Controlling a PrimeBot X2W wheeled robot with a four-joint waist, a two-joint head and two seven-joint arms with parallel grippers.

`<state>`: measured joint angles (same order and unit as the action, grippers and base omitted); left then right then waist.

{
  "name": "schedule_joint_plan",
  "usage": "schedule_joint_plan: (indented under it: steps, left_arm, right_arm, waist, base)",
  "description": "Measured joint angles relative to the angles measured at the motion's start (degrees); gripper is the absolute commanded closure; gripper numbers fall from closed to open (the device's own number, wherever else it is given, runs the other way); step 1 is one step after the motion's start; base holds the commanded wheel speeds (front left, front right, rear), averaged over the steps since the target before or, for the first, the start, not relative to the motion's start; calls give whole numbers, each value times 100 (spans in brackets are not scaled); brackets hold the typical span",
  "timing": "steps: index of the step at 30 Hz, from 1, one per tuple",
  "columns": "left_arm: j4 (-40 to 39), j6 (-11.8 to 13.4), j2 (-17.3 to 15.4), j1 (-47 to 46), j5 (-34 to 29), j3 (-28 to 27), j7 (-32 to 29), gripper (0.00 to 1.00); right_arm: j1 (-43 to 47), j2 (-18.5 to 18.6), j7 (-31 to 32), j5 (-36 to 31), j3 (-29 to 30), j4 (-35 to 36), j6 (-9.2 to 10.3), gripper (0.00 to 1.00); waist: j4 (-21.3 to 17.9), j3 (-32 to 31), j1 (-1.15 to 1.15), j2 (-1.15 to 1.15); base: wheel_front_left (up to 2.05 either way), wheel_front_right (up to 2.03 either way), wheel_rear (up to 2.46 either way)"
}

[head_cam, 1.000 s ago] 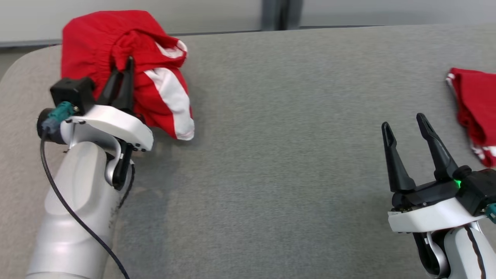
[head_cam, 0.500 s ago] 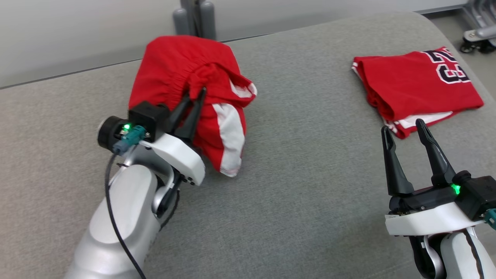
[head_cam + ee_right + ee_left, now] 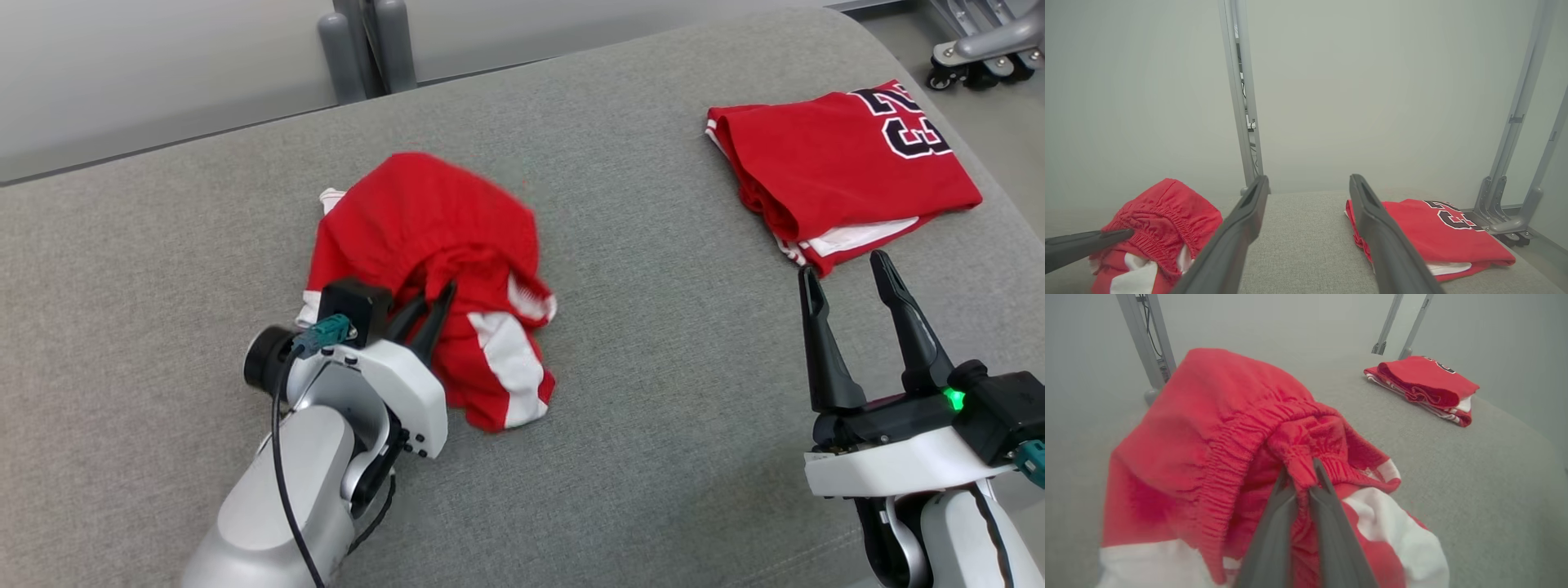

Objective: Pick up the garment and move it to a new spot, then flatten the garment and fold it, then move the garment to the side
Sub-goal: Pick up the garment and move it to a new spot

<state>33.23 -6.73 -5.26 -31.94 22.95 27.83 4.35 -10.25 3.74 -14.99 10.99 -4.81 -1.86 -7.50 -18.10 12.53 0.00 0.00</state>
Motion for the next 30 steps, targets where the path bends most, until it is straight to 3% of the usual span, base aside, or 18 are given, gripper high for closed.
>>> schedule_joint_plan:
  steps: [4, 5, 6, 11, 17, 24, 30]
  left_arm:
    - [320, 115, 46, 105, 78, 37, -175, 100]
    - [339, 155, 57, 105, 74, 45, -89, 76]
    - [353, 181, 67, 105, 60, 56, -9, 0]
    - [354, 342, 112, 111, 5, 99, 355, 0]
    - [5, 923, 138, 499, -12, -143, 893, 0]
    - [-1173, 1588, 138, 1370, -84, -693, 1057, 0]
    - [-2167, 1738, 168, 2147, -285, -998, 1065, 0]
  right_arm:
    - [-1, -24, 0, -11, -35, -40, 0, 0]
    - [-1, -25, 0, -14, -44, -52, 0, 0]
    - [-1, -25, 0, -18, -55, -69, 0, 0]
    - [0, -12, 0, -29, -138, -152, 0, 0]
    - [63, 8, 0, -35, -216, -339, 0, 0]
    - [228, 44, 1, -36, -296, -553, 0, 0]
    - [447, 35, 1, -40, -297, -637, 0, 0]
  waist:
    - [112, 51, 0, 0]
    - [142, 53, 0, 0]
    - [173, 50, 0, 0]
    - [324, -52, 0, 0]
    - [534, -330, 0, 0]
    - [946, -636, 0, 0]
    - [1305, -941, 0, 0]
  base:
    - [0, 0, 0]
    - [0, 0, 0]
    - [0, 0, 0]
    - [0, 0, 0]
    - [0, 0, 0]
    - [0, 0, 0]
    - [0, 0, 0]
